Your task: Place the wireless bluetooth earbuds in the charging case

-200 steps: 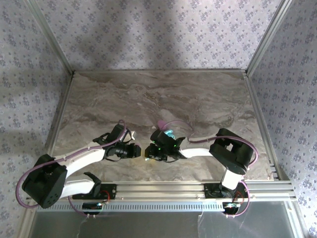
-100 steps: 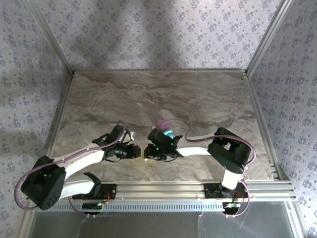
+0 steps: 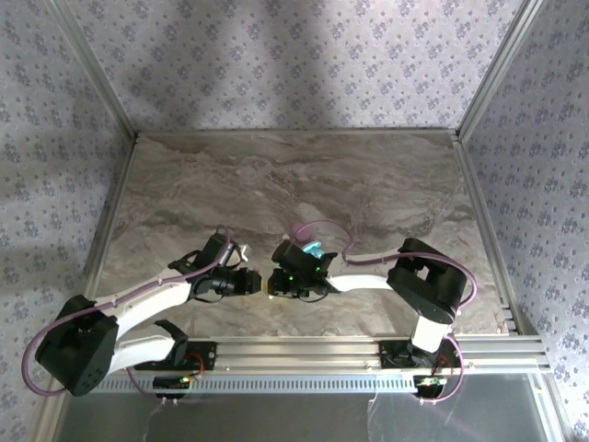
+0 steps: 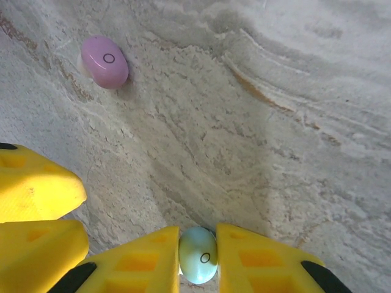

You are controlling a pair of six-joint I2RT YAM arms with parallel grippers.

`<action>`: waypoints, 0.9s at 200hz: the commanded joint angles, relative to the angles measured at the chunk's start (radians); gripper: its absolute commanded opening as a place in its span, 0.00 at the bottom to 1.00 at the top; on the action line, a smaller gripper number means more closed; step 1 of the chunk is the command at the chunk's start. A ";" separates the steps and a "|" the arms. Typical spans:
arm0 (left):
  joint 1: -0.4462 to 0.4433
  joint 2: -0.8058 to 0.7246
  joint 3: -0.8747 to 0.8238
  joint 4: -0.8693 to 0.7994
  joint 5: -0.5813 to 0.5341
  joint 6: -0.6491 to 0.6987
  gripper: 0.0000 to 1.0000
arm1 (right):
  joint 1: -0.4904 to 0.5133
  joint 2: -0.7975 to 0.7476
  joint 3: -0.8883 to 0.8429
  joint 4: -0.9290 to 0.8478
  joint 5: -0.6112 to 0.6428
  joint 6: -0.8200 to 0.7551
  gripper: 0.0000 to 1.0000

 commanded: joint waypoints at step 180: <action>-0.008 -0.015 0.238 0.070 -0.056 0.054 1.00 | -0.259 -0.361 -0.123 -0.315 0.091 -0.228 0.22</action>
